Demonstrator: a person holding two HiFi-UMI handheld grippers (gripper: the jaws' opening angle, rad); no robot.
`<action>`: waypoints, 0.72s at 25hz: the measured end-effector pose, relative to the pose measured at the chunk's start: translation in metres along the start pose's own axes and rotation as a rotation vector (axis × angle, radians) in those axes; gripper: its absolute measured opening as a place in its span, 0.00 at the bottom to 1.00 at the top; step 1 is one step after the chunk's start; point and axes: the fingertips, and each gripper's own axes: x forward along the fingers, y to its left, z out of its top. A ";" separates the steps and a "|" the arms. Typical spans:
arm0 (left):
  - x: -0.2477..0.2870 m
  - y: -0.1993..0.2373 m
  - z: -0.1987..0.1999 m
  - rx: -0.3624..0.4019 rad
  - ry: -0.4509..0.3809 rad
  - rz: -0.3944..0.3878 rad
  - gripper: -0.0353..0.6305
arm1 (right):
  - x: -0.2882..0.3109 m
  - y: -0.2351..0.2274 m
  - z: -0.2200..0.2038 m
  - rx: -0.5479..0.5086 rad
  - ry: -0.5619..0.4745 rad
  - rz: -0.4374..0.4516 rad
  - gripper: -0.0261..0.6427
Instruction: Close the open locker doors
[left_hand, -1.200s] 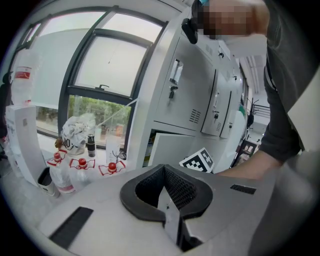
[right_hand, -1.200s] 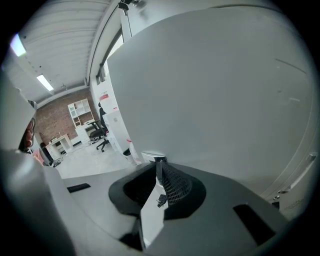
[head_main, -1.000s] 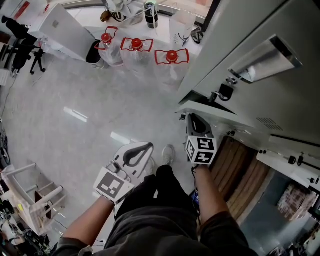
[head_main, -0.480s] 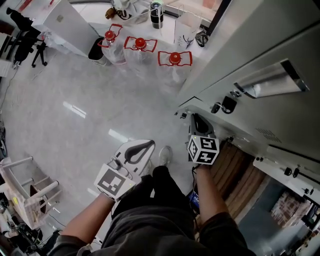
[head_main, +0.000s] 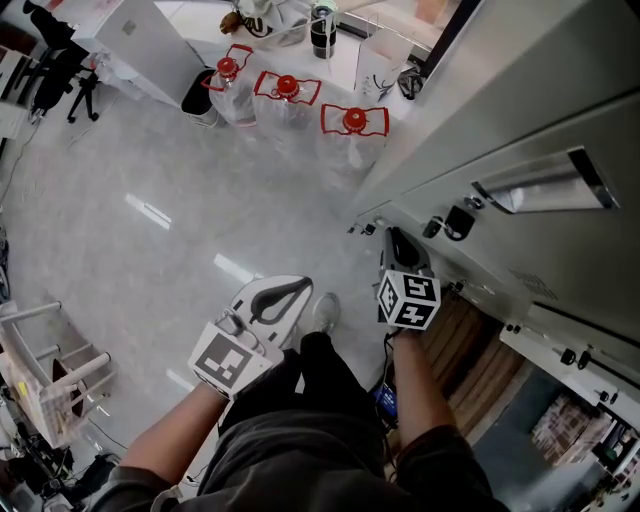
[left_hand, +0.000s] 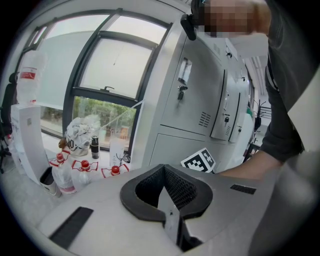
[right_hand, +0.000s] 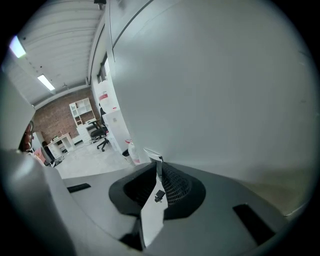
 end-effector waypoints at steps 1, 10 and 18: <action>-0.001 0.000 0.000 0.003 -0.001 0.001 0.07 | 0.000 -0.001 0.001 0.001 -0.003 -0.002 0.10; -0.021 -0.008 0.008 0.023 -0.017 0.015 0.07 | -0.015 0.000 0.008 0.021 -0.031 -0.012 0.10; -0.063 -0.032 0.020 0.064 -0.080 -0.030 0.07 | -0.087 0.058 0.031 -0.011 -0.112 0.016 0.10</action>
